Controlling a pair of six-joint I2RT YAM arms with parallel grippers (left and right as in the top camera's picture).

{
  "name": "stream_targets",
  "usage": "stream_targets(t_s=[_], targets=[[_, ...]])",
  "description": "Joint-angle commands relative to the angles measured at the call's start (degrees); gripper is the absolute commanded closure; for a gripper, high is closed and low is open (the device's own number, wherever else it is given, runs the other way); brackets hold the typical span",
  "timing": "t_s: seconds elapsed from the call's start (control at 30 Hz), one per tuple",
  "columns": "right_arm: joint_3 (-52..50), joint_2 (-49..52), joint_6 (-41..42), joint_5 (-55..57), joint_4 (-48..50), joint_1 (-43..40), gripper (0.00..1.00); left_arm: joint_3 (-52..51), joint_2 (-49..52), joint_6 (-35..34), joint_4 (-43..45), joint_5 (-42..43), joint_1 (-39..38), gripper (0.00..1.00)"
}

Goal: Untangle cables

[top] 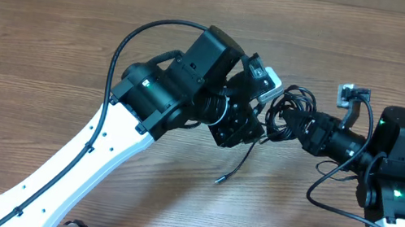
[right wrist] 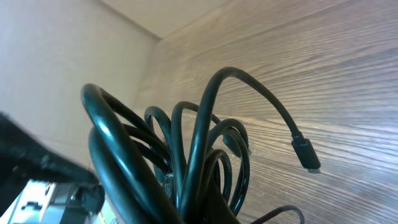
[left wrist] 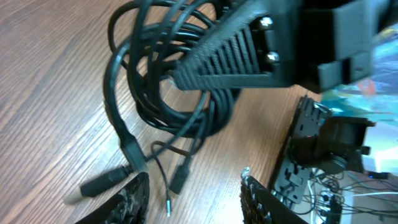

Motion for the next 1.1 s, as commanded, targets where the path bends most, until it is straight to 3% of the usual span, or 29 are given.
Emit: stream_targets(t_s=[0.0, 0.17, 0.8, 1.07], targets=[[0.0, -0.2, -4.5, -7.7, 1.7, -0.1, 0.96, 1.1, -1.2, 1.2, 0.1, -2.0, 0.1, 0.53], [0.0, -0.2, -8.0, -15.5, 3.7, -0.1, 0.96, 1.1, -1.2, 1.1, 0.2, -2.0, 0.1, 0.53], [0.0, -0.2, -12.5, -27.2, 4.8, -0.1, 0.96, 1.1, -1.0, 0.6, 2.7, 2.3, 0.1, 0.49], [0.0, -0.2, -13.5, -29.4, 5.2, -0.1, 0.96, 1.1, -1.0, 0.6, 1.4, -3.3, 0.1, 0.49]])
